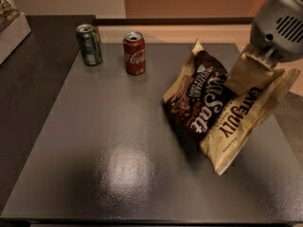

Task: Pick brown chip bag

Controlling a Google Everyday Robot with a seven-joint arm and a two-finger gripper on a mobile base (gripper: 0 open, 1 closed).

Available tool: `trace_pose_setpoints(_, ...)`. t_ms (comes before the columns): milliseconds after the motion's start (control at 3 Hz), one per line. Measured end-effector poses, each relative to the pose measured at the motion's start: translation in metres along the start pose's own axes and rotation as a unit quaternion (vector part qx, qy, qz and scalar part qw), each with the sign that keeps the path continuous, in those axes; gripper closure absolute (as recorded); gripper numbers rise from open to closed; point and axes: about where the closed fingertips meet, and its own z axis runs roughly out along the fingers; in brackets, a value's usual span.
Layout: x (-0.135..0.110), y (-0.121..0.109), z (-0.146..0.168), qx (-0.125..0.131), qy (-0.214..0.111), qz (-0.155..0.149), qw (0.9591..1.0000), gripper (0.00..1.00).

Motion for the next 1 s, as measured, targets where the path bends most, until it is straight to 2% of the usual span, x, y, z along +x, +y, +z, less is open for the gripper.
trace_pose_setpoints(667,-0.02,-0.015,-0.054,0.043,-0.055,-0.02,0.9973,1.0)
trace_pose_setpoints(1000,-0.024,-0.013,-0.06,0.051,-0.064,-0.023,0.9964,1.0)
